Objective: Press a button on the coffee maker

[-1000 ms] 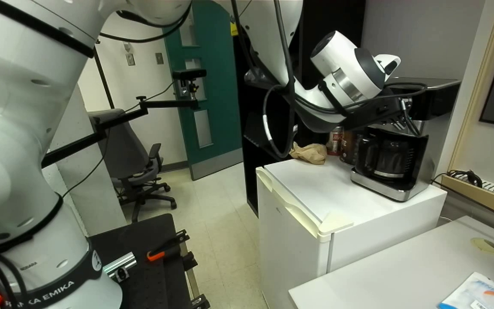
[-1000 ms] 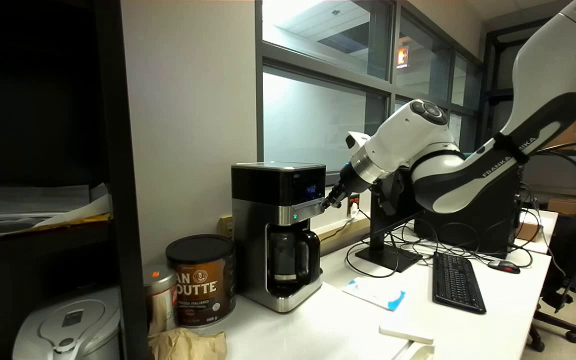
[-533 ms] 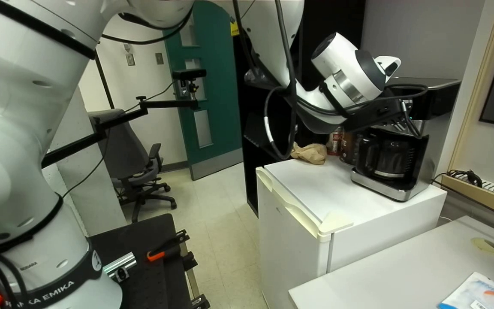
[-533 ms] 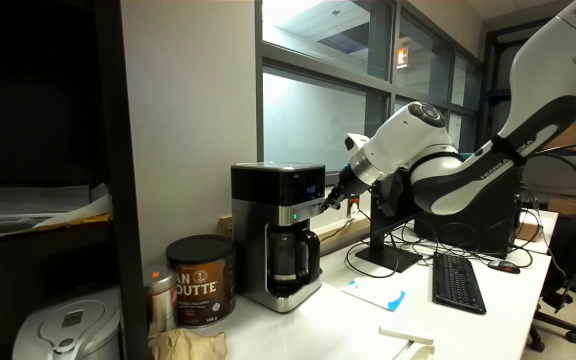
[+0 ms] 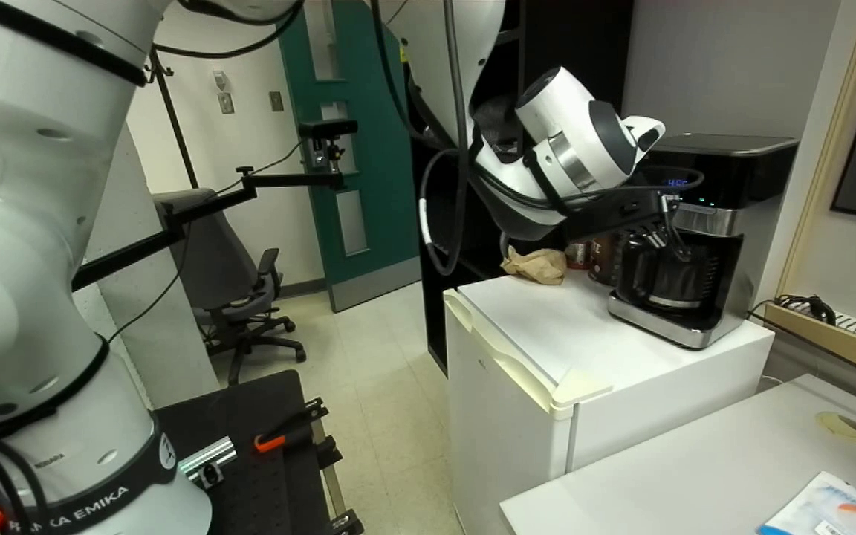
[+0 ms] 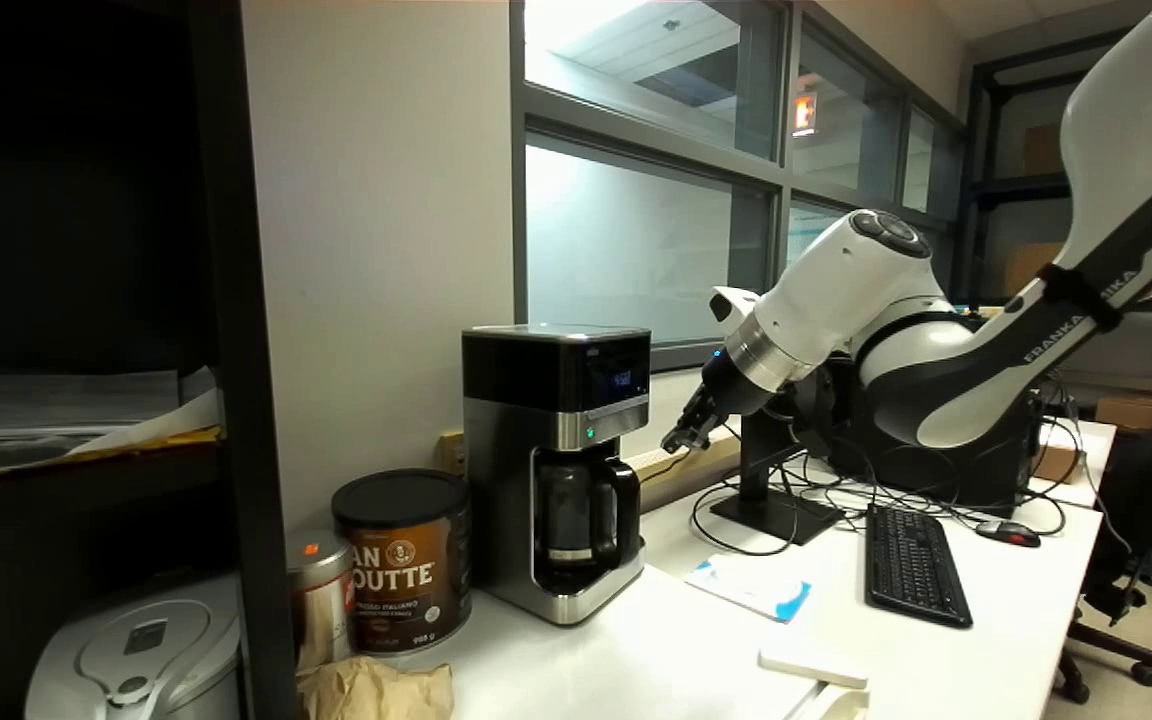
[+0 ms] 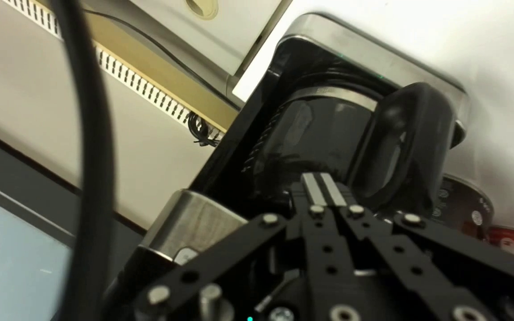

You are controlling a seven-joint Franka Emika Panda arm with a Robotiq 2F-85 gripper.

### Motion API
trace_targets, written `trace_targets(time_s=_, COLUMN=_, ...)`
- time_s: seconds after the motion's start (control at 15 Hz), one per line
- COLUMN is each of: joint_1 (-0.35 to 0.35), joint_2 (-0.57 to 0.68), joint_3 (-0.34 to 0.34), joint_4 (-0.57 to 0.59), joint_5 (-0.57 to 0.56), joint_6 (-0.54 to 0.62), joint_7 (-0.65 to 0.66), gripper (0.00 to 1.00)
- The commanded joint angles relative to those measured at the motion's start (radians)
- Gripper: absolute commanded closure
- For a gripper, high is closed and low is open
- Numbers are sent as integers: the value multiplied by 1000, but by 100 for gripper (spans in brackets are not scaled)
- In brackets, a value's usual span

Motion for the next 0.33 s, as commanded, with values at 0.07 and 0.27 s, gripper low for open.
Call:
trace_targets(time_s=0.07, joint_1=-17, joint_2=-175, joint_3=20, joint_4=-226, joint_5=-50, joint_6=32, joint_7=-40, gripper=100)
trace_targets(time_s=0.27, joint_1=-23, joint_2=-269, joint_3=11, joint_4=-328, joint_5=-92, joint_6=54, joint_7=-59, gripper=100)
